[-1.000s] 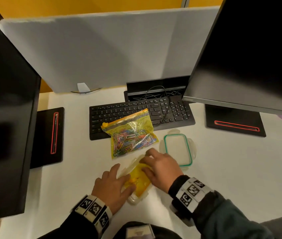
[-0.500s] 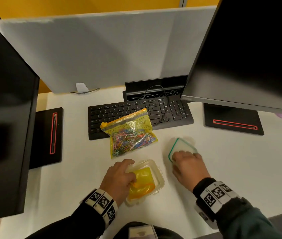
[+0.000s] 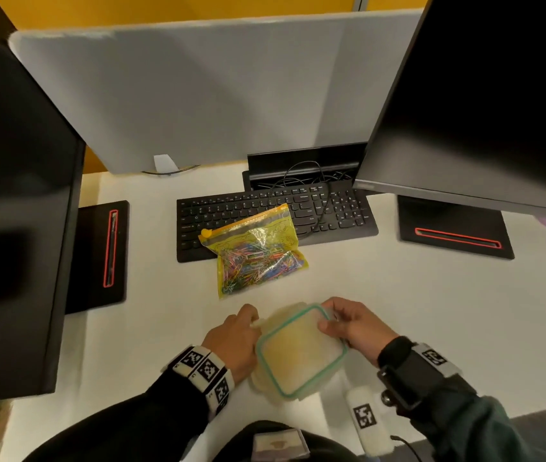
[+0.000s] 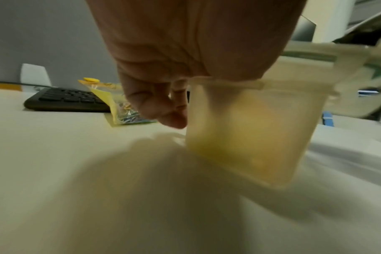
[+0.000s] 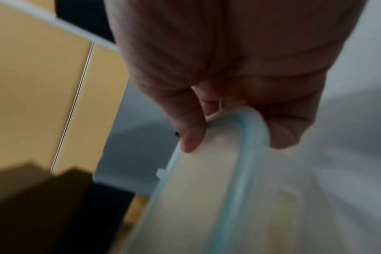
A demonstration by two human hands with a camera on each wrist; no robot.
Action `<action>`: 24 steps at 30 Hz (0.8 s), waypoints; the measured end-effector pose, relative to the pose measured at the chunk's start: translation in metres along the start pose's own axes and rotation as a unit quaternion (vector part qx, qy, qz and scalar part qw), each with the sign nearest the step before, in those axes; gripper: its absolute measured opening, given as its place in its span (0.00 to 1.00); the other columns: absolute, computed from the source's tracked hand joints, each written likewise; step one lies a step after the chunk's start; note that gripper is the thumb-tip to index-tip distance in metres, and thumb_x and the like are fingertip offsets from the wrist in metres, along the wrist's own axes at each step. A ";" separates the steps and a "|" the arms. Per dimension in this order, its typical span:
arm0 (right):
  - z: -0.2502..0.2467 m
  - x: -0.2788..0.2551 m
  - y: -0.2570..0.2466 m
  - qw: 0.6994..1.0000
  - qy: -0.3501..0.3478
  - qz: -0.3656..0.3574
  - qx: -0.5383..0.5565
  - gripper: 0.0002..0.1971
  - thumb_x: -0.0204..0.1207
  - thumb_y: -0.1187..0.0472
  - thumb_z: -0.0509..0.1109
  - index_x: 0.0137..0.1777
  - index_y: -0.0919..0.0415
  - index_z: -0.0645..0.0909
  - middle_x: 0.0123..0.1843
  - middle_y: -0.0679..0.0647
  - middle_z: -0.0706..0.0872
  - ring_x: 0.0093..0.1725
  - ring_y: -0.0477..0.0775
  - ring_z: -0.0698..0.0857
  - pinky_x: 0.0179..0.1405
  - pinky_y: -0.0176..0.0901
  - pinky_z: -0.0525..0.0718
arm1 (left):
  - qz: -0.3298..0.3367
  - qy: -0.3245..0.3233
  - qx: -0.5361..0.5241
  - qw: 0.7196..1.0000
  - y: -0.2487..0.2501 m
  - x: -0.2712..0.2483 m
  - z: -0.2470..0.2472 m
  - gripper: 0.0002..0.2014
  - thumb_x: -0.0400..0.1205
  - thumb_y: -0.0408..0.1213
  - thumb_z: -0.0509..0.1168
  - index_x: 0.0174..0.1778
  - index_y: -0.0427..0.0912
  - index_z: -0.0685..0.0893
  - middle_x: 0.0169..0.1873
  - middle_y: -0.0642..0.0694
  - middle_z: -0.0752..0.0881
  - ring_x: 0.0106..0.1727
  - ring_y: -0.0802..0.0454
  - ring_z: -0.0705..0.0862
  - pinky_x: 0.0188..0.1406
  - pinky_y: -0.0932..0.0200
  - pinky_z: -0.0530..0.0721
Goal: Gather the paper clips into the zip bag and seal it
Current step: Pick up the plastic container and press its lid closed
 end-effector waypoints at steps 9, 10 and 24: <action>0.011 0.020 -0.004 0.990 0.122 -0.023 -0.064 0.16 0.69 0.72 0.74 0.30 0.57 0.72 0.29 0.53 0.74 0.31 0.52 0.75 0.34 0.41 0.75 | -0.016 0.102 -0.487 0.867 -0.025 -0.007 -0.005 0.15 0.81 0.26 0.54 0.51 0.45 0.83 0.55 0.52 0.79 0.49 0.49 0.81 0.47 0.54 0.82; 0.011 0.021 -0.005 0.989 0.131 -0.027 -0.068 0.15 0.68 0.72 0.74 0.30 0.57 0.73 0.29 0.53 0.75 0.32 0.53 0.76 0.35 0.42 0.77 | -0.028 0.100 -0.529 0.842 -0.024 -0.009 -0.007 0.14 0.81 0.28 0.55 0.50 0.46 0.83 0.54 0.54 0.80 0.49 0.49 0.81 0.47 0.55 0.82; 0.022 0.041 -0.031 0.979 0.112 -0.070 -0.155 0.10 0.70 0.63 0.75 0.43 0.51 0.78 0.38 0.51 0.77 0.39 0.53 0.76 0.39 0.41 0.76 | -0.092 0.192 -0.398 0.892 -0.022 -0.003 -0.011 0.08 0.74 0.43 0.70 0.45 0.49 0.78 0.40 0.50 0.80 0.31 0.58 0.78 0.29 0.71 0.73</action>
Point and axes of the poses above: each hand's wrist, its own x-axis towards the middle knuckle, its own z-axis out of the palm, y = z × x, the point moved 1 cm from there along x, towards the middle knuckle
